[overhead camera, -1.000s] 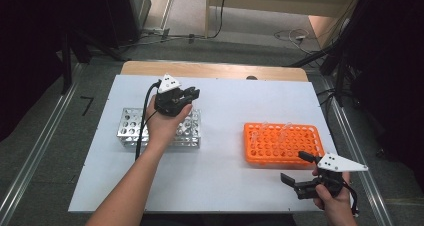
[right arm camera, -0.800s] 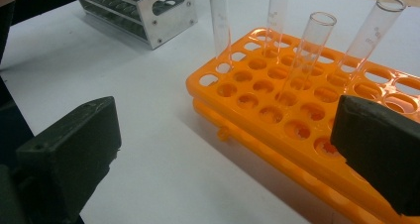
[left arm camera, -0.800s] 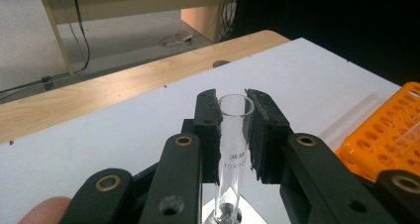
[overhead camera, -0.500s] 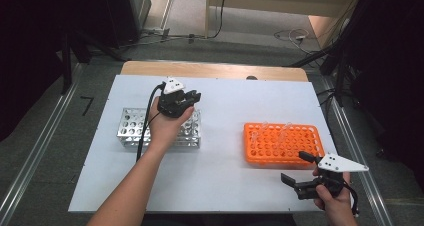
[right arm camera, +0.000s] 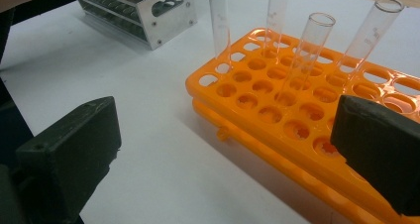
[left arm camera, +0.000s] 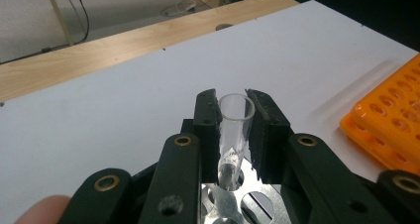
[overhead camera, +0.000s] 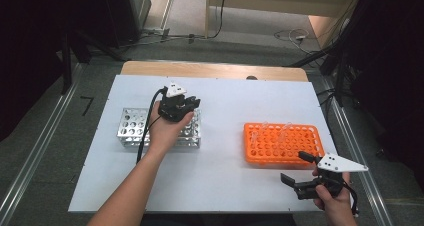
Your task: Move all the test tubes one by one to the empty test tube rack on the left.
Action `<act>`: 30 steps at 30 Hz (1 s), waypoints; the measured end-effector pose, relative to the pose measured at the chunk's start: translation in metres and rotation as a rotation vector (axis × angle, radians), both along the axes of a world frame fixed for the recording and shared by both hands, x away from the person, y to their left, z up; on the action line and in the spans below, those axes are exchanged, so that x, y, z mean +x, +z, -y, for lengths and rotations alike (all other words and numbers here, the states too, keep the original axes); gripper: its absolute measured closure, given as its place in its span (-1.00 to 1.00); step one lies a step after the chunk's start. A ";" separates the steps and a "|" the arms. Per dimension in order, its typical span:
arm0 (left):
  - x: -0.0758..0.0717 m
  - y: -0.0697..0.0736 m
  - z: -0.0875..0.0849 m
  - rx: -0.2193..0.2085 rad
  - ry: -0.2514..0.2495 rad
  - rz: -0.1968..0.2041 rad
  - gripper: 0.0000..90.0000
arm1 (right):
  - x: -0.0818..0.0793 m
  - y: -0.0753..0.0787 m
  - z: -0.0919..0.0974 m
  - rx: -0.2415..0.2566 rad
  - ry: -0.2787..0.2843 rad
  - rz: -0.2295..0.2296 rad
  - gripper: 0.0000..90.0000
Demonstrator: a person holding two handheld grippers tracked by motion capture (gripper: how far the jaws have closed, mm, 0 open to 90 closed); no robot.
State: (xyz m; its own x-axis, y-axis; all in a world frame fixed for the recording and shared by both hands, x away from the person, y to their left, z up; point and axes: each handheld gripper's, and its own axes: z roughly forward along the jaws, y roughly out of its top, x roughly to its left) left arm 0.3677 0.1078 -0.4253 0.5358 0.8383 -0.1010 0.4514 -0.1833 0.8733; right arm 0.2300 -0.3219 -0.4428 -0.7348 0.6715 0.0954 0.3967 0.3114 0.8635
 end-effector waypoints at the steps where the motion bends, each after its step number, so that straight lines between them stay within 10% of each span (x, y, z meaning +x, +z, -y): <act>1: 0.000 -0.001 0.000 0.014 -0.003 -0.009 0.69 | 0.000 0.000 0.000 0.000 0.001 0.000 -1.00; 17: 0.003 -0.007 0.002 -0.002 -0.029 -0.066 0.61 | 0.000 -0.001 -0.001 -0.006 0.000 -0.003 -1.00; 30: -0.015 0.006 -0.007 -0.116 -0.048 -0.007 -0.14 | 0.001 -0.001 -0.002 0.000 -0.005 -0.007 -1.00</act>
State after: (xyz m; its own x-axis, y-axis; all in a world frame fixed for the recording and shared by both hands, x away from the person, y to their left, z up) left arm 0.3523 0.1146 -0.4190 0.5737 0.7943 -0.1998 0.4512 -0.1028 0.8865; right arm 0.2311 -0.3199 -0.4434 -0.7306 0.6755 0.1000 0.4040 0.3095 0.8608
